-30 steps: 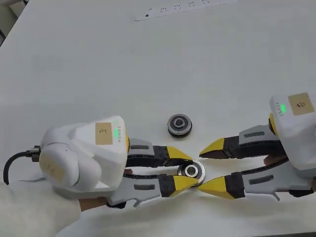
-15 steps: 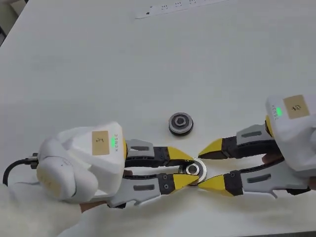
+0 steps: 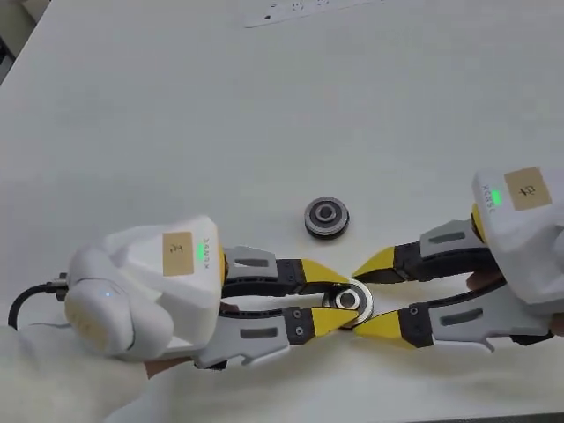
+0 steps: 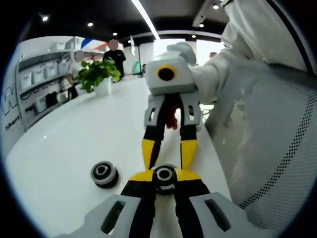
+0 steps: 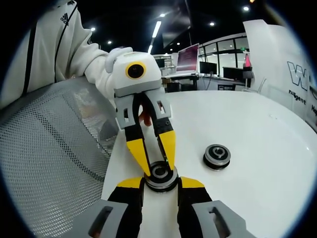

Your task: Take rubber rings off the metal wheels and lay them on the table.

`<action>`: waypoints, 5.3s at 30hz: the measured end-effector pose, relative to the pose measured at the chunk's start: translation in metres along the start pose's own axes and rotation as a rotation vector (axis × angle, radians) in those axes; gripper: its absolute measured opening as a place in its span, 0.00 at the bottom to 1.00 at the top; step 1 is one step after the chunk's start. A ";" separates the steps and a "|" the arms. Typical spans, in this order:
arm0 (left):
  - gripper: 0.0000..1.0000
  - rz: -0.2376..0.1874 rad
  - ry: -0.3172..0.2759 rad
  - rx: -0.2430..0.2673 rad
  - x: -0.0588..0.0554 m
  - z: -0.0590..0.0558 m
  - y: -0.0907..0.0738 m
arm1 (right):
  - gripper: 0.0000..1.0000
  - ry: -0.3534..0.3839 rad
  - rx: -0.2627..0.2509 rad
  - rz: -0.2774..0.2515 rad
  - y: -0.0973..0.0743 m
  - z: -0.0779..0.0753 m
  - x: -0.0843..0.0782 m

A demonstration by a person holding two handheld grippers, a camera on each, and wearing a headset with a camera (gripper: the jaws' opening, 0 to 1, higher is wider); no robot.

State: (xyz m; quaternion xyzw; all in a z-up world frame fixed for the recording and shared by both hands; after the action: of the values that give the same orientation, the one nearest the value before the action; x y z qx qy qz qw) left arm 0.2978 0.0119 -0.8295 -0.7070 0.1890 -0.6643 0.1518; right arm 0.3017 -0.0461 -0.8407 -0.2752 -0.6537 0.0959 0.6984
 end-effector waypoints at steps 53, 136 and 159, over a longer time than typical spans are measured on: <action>0.13 0.003 0.006 0.010 0.000 0.003 0.000 | 0.00 -0.045 -0.073 0.129 -0.008 -0.003 -0.007; 0.13 0.007 0.018 0.046 0.000 0.009 -0.003 | 0.09 0.223 -0.021 0.024 -0.010 -0.012 -0.012; 0.13 0.006 0.017 0.046 0.000 0.009 -0.003 | 0.04 0.043 -0.021 0.018 -0.004 -0.009 -0.005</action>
State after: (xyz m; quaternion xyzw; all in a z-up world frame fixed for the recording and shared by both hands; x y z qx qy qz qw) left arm 0.3067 0.0141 -0.8291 -0.6970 0.1772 -0.6741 0.1683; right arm 0.3087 -0.0546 -0.8429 -0.2902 -0.6371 0.0896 0.7084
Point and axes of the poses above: the centre of the closed fingertips' face, and the gripper's own axes: y roughly forward along the fingers, z roughly to its left, x roughly out of its top, the point moved 4 cm from there along -y, roughly backward along the fingers, and after that the axes turned 13 degrees about -x, right-handed, at the moved point
